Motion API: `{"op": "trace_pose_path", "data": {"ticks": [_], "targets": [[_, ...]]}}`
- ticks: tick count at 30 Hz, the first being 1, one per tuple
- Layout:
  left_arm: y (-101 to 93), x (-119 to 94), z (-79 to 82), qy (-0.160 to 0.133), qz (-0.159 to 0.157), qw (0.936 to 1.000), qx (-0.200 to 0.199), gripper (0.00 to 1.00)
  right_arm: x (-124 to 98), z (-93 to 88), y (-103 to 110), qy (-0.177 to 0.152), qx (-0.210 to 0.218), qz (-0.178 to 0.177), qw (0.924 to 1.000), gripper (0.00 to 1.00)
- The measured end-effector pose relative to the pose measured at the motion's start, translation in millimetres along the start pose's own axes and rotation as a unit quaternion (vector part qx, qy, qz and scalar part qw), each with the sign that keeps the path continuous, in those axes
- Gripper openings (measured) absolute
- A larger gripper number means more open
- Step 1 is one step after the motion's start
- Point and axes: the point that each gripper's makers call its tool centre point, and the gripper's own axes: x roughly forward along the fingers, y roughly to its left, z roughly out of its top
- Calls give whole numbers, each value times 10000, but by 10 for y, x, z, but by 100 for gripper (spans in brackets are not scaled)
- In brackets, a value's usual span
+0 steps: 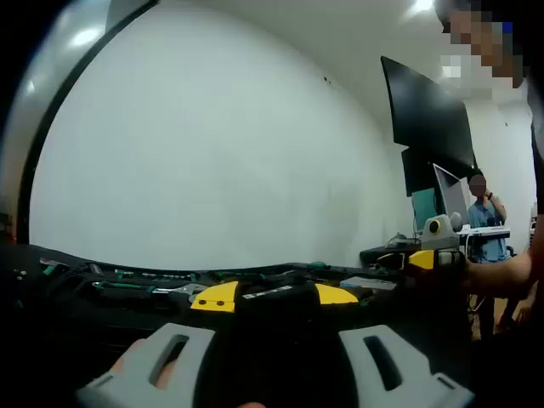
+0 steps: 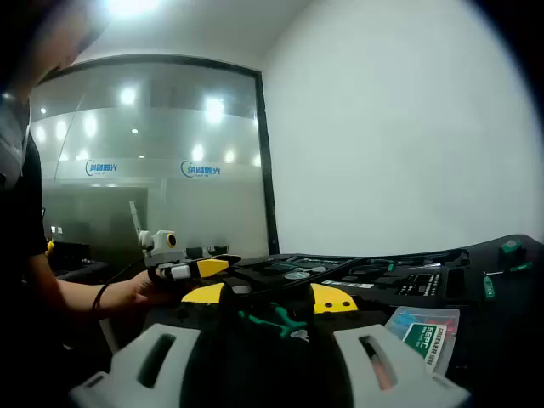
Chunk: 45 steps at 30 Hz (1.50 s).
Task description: Pick up the tools and put them into their designated positions in the toolbox.
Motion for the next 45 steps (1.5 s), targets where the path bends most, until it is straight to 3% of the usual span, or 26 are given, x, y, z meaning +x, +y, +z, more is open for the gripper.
{"op": "trace_pose_path", "data": {"ticks": [21, 45], "targets": [[-39, -14, 12, 3, -5, 10000, 5, 32, -2, 3, 6, -8, 1, 17, 10000, 33], [-141, -11, 61, -86, -217, 9997, 63, 35, 6, -9, 19, 53, -78, 6, 10000, 33]]}}
